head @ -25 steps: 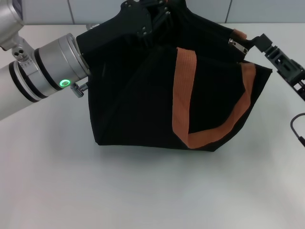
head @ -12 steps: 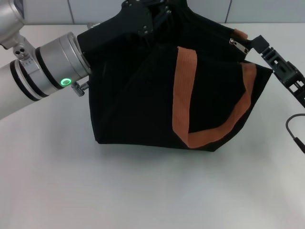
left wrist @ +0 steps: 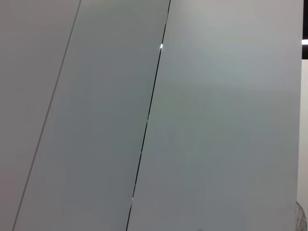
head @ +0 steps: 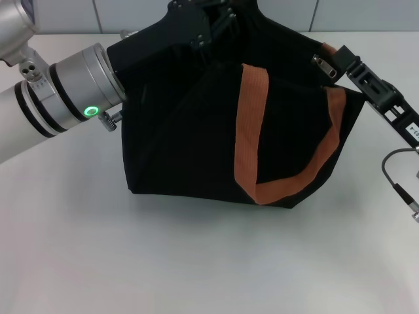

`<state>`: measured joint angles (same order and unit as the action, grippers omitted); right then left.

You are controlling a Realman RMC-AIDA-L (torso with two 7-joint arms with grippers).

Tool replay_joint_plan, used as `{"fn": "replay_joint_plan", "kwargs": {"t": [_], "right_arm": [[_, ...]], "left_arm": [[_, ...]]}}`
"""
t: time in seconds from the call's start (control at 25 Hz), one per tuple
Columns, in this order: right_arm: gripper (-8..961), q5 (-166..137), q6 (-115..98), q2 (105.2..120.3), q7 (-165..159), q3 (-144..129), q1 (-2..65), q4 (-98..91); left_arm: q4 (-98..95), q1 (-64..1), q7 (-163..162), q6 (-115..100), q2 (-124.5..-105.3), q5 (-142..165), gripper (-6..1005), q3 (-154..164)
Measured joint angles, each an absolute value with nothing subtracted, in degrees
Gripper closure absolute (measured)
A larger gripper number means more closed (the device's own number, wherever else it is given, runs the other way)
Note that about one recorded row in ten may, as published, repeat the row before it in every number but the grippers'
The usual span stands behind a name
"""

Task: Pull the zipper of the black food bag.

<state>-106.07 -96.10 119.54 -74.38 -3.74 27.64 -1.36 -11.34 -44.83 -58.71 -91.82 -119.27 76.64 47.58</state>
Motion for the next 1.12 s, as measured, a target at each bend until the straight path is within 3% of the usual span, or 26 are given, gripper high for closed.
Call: {"fn": "replay_joint_plan", "kwargs": {"t": [0.84,1.12], "right_arm": [[594,-106.37,-96.78,119.32,-78.42,-6.77,27.24,-2.92],[594,-106.07,-111.01,119.35,-61.92,-6.7,24.71,-7.92]], "left_arm": [[-11.23,-44.71,-58.71,-91.98,-119.27,76.73,896,47.29],[-11.16,-44.87,-58.71,-91.97,-119.27,76.73,894,47.28]]}}
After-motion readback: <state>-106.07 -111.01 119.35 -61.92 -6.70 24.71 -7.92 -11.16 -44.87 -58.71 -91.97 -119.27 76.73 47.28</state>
